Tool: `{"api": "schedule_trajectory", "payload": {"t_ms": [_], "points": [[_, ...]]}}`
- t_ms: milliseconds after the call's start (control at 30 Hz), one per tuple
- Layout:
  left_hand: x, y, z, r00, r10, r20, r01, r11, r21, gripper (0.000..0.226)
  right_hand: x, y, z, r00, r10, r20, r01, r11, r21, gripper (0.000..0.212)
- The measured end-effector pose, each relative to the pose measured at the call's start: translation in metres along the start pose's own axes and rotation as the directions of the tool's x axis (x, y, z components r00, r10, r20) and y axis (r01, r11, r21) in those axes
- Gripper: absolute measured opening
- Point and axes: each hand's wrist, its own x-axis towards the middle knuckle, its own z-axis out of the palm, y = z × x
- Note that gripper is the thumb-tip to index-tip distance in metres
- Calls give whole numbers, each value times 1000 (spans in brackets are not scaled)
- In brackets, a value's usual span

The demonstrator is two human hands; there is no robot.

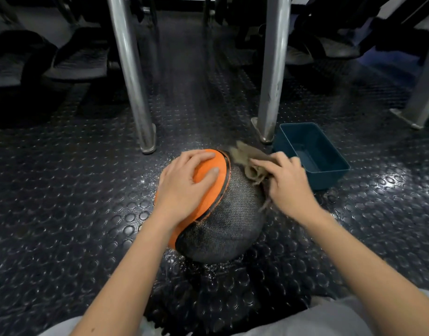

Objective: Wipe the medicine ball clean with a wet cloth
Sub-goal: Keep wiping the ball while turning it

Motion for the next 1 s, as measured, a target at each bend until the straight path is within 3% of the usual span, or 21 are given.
{"api": "schedule_trajectory", "payload": {"t_ms": [33,100,200,267,300,367,433,533,600,667,733,767,833,900,933,1000], "points": [[0,-1,0,1000,-1,6,0,1000,10,58,1,9,-2,993,110,39,-107,992,-65,59],[0,-2,-1,1000,20,2,-20,1000,11,58,4,14,-13,975,222,14,-222,975,-15,58],[1,-4,-4,999,40,-5,-41,999,-33,54,6,-18,-27,974,21,-225,19,985,173,60],[2,-9,-7,996,82,30,-79,993,-83,41,-2,-35,-21,965,-146,-217,191,960,202,61],[5,-11,-9,993,103,51,-97,989,-114,35,-6,-38,-13,973,-168,-156,199,957,211,60],[7,-19,-14,990,110,89,-94,982,-167,32,-9,-25,1,998,-58,10,55,978,202,59],[7,-25,-20,991,66,118,-52,992,-113,33,-6,-2,3,982,149,118,-162,981,108,56],[6,-27,-25,999,20,28,-19,1000,-16,30,2,4,-13,965,264,-8,-258,948,185,52],[7,-26,-26,994,16,-107,-26,995,-93,21,3,-16,-24,975,161,-150,-113,951,289,52],[8,-28,-26,985,-64,-158,27,975,-220,16,-7,-35,-24,977,-33,-211,105,935,340,52],[10,-31,-31,978,-170,-124,128,949,-288,16,-20,-43,-9,973,-208,-99,229,920,317,56],[11,-33,-32,973,-211,-94,174,937,-303,15,-22,-41,0,977,-212,-6,203,929,310,57],[9,-37,-34,967,-251,-36,231,931,-283,25,-14,-28,10,992,-28,121,-10,953,301,58],[6,-34,-32,968,-249,-23,237,943,-232,50,-3,-18,7,983,158,89,-175,956,235,54],[6,-30,-29,973,-228,-27,218,956,-198,61,0,-15,2,977,210,32,-211,947,243,53],[7,-25,-25,979,-196,-58,188,975,-118,68,3,-25,-10,976,188,-111,-138,925,355,50]]}}
